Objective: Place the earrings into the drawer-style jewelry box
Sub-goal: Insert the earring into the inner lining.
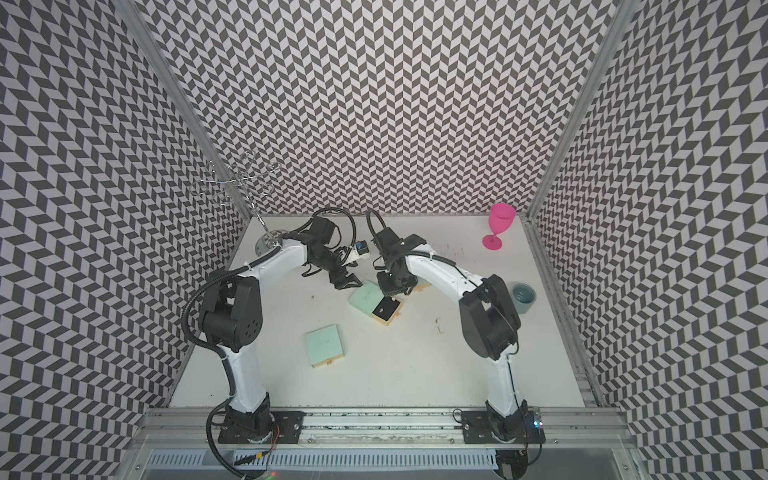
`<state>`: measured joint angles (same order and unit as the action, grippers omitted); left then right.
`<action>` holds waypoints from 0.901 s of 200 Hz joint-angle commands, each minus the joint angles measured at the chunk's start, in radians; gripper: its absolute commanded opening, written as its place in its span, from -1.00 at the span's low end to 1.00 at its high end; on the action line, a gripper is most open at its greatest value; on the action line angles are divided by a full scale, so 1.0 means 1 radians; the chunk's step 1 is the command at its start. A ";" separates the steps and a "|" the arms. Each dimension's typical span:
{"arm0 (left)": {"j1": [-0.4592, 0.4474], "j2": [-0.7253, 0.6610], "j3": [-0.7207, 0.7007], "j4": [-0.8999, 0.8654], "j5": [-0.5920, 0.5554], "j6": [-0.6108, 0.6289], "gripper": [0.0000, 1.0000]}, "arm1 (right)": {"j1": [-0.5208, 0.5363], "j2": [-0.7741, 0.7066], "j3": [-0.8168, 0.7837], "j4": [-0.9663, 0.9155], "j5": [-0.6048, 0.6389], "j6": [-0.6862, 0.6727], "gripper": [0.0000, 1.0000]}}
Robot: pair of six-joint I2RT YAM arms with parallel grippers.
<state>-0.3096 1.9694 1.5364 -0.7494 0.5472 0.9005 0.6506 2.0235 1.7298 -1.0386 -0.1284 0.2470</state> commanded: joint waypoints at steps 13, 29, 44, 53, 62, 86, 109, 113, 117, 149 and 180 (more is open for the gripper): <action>0.015 -0.020 0.005 -0.006 0.025 0.016 0.67 | 0.007 0.029 0.033 -0.003 -0.025 -0.021 -0.78; 0.019 -0.019 0.005 -0.007 0.026 0.017 0.67 | 0.009 0.040 0.031 -0.001 -0.025 -0.025 -0.78; 0.022 -0.018 0.005 -0.007 0.028 0.017 0.67 | 0.009 0.050 0.029 0.004 -0.030 -0.029 -0.78; 0.023 -0.017 0.005 -0.008 0.029 0.017 0.67 | 0.011 0.055 0.028 0.007 -0.032 -0.028 -0.78; 0.024 -0.014 0.005 -0.008 0.030 0.017 0.67 | 0.011 0.059 0.030 0.009 -0.034 -0.030 -0.78; 0.027 -0.013 0.005 -0.010 0.032 0.016 0.67 | 0.010 0.074 0.036 0.014 -0.041 -0.033 -0.78; 0.030 -0.013 0.005 -0.011 0.032 0.015 0.67 | 0.011 0.089 0.039 0.020 -0.043 -0.038 -0.78; 0.029 -0.012 0.005 -0.011 0.032 0.016 0.67 | 0.011 0.093 0.038 0.021 -0.045 -0.040 -0.78; 0.029 -0.012 0.004 -0.011 0.031 0.015 0.67 | 0.011 0.094 0.039 0.023 -0.045 -0.041 -0.78; 0.031 -0.014 0.002 -0.014 0.031 0.015 0.67 | 0.011 0.119 0.054 0.020 -0.034 -0.052 -0.78; 0.034 -0.013 0.001 -0.014 0.031 0.017 0.67 | 0.011 0.135 0.059 0.025 -0.028 -0.059 -0.78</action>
<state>-0.2840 1.9694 1.5364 -0.7502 0.5518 0.9005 0.6579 2.1353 1.7588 -1.0332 -0.1623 0.2066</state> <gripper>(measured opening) 0.835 0.111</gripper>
